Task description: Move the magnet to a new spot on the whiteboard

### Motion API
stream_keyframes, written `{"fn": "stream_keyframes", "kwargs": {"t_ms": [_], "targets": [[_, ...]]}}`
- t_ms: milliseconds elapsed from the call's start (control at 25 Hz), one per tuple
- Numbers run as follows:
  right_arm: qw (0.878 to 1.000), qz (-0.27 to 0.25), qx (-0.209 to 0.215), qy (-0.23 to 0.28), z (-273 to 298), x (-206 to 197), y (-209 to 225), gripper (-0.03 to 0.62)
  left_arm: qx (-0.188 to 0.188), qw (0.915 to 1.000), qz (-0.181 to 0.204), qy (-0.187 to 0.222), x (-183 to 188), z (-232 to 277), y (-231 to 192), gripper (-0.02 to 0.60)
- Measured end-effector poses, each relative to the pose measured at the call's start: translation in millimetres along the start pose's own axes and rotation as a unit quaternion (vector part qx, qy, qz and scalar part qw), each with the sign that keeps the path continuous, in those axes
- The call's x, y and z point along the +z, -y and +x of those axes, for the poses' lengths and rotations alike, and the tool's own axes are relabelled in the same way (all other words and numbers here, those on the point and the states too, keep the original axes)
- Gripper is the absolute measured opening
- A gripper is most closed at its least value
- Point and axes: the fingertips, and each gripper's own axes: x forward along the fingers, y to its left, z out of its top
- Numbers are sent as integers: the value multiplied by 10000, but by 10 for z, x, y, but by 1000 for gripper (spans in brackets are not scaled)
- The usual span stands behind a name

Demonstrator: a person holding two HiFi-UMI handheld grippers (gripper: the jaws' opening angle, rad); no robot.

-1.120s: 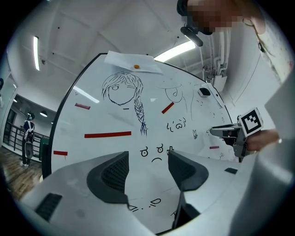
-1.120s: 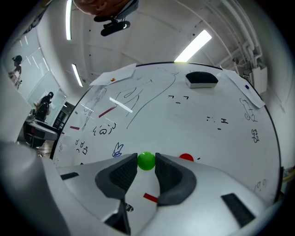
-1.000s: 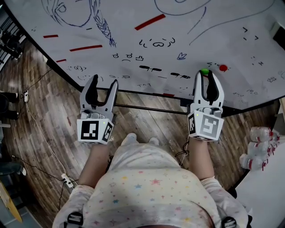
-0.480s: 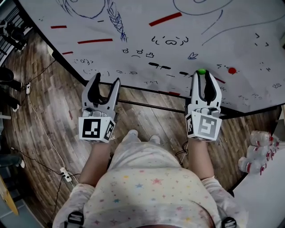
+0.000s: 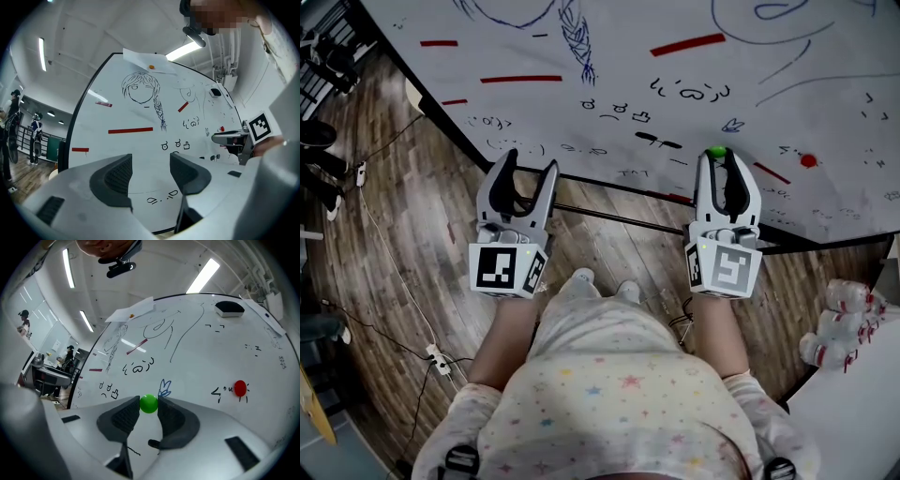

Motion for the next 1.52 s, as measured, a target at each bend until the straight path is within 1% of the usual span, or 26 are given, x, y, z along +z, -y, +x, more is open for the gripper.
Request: {"fn": "stream_keyframes", "kwargs": {"t_ms": [320, 560, 920, 1120, 1520], "targets": [[9999, 71, -44, -99, 75, -43, -207, 120, -241, 9996, -99, -89, -67, 98, -99, 229], [9996, 138, -151, -173, 105, -90, -295, 121, -417, 9991, -45, -105, -94, 162, -164, 184], [9991, 227, -279, -240, 173, -169, -457, 120, -635, 9978, -4, -162, -181, 239, -275, 147], [9990, 215, -294, -268, 224, -201, -534, 120, -751, 9971, -26, -148, -224, 265, -307, 120], [9990, 192, -254, -323, 277, -245, -623, 120, -929, 9956, -26, -143, -294, 316, -313, 83]]}}
